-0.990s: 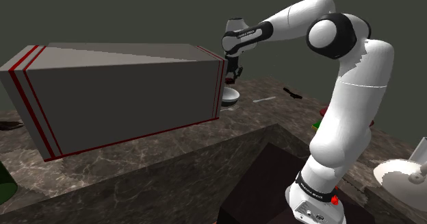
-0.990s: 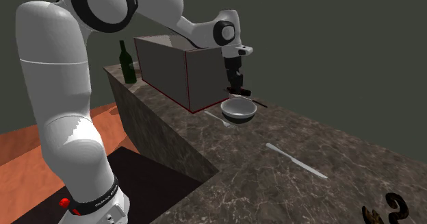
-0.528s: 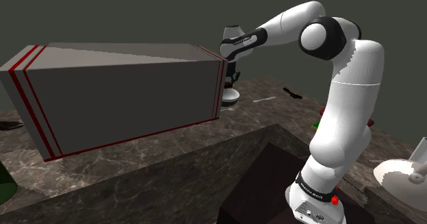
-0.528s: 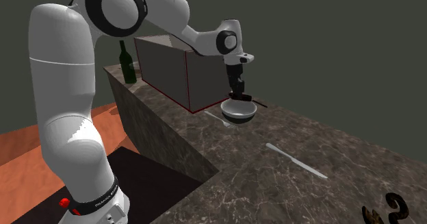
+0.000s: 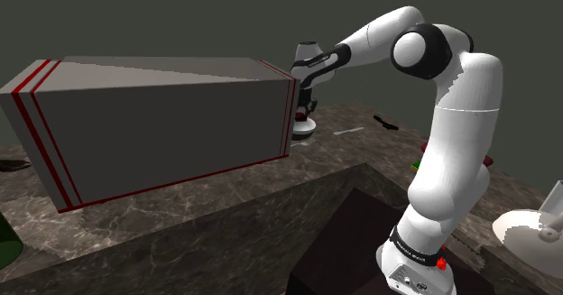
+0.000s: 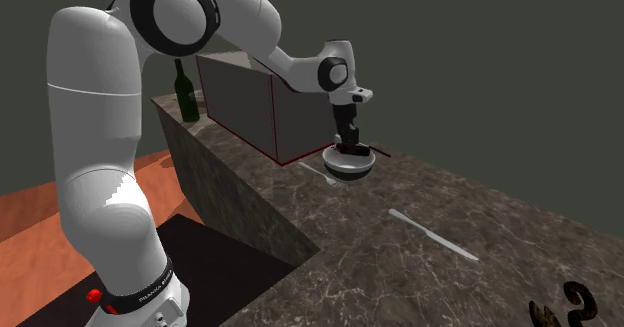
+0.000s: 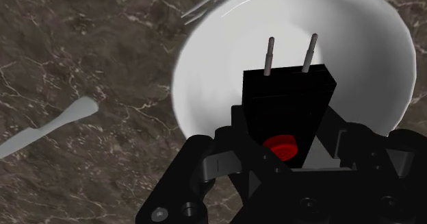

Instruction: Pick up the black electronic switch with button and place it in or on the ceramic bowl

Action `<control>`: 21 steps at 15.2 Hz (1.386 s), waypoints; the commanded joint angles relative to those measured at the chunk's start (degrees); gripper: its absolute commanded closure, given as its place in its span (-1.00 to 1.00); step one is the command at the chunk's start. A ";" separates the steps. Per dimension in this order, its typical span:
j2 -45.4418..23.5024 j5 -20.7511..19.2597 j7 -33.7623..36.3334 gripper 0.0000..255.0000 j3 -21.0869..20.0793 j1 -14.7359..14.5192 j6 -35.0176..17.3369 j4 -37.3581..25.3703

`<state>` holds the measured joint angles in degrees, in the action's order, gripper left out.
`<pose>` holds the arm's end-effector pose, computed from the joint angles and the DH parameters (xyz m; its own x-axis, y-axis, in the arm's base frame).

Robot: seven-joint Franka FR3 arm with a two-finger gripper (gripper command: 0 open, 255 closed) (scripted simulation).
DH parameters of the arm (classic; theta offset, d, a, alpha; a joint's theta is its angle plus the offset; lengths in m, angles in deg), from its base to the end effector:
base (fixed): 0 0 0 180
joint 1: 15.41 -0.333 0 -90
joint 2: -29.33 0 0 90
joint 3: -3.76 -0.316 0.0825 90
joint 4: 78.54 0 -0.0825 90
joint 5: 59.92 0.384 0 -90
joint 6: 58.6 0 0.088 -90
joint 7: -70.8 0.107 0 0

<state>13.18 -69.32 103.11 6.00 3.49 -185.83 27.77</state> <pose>0.5883 -0.2315 0.3783 0.6674 -0.7308 0.1431 -0.7440 -0.6628 0.0852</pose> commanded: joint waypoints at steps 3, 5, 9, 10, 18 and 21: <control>-1.19 -0.24 0.10 1.00 -0.33 -0.55 -0.11 0.06; -1.19 -0.22 0.09 1.00 -0.29 -0.59 -0.11 0.07; -0.94 -0.24 0.14 -1.00 -0.23 -0.68 -0.19 0.39; -0.89 -0.26 0.34 -1.00 -0.31 -0.84 0.09 0.18; 2.20 0.22 -0.19 -1.00 -0.46 -1.26 6.02 -2.63; 2.21 0.22 -0.19 -1.00 -0.46 -1.26 6.02 -2.63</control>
<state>15.32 -69.11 102.94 5.54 2.23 -179.93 25.19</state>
